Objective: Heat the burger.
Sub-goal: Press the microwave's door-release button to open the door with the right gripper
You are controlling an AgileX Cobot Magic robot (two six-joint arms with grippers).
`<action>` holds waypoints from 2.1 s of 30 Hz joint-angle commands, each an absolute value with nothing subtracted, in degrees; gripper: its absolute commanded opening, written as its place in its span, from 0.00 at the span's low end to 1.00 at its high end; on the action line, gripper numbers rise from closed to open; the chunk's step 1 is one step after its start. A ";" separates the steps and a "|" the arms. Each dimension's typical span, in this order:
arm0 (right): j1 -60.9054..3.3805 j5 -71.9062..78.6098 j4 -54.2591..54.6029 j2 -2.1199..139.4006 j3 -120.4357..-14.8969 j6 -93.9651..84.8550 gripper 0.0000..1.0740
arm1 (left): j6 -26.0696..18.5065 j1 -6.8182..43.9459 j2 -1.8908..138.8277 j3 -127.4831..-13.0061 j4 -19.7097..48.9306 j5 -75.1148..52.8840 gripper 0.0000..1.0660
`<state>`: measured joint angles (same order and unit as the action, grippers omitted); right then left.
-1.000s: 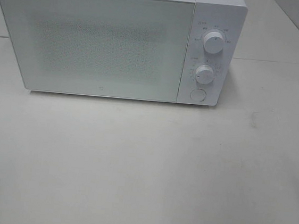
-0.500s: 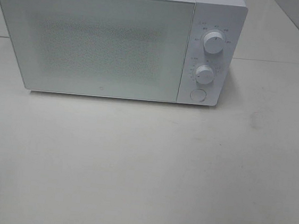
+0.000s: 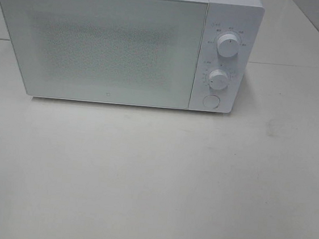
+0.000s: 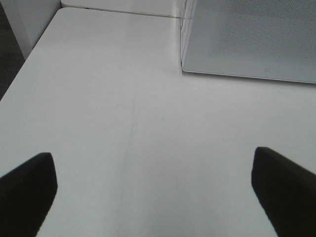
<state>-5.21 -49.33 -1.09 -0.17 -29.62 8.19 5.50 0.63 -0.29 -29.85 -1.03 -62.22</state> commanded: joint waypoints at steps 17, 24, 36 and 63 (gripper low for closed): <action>-4.98 -57.01 -1.83 -1.83 -28.59 8.59 0.70 | 5.79 0.63 -1.15 -29.74 -0.86 -61.42 0.94; -4.98 -54.89 -1.09 -0.52 -29.74 8.65 0.70 | 5.79 0.63 -1.15 -29.74 -0.86 -61.42 0.94; -4.98 -42.63 -1.09 12.72 -29.85 8.59 0.70 | 5.79 0.63 -1.15 -29.74 -0.86 -61.42 0.94; -4.98 -12.32 -1.09 50.02 -29.85 8.82 0.70 | 5.79 0.63 -1.15 -29.74 -0.86 -61.42 0.94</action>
<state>-5.16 -13.92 -1.09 49.50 -29.62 8.48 5.50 0.63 -0.29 -29.85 -1.03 -62.22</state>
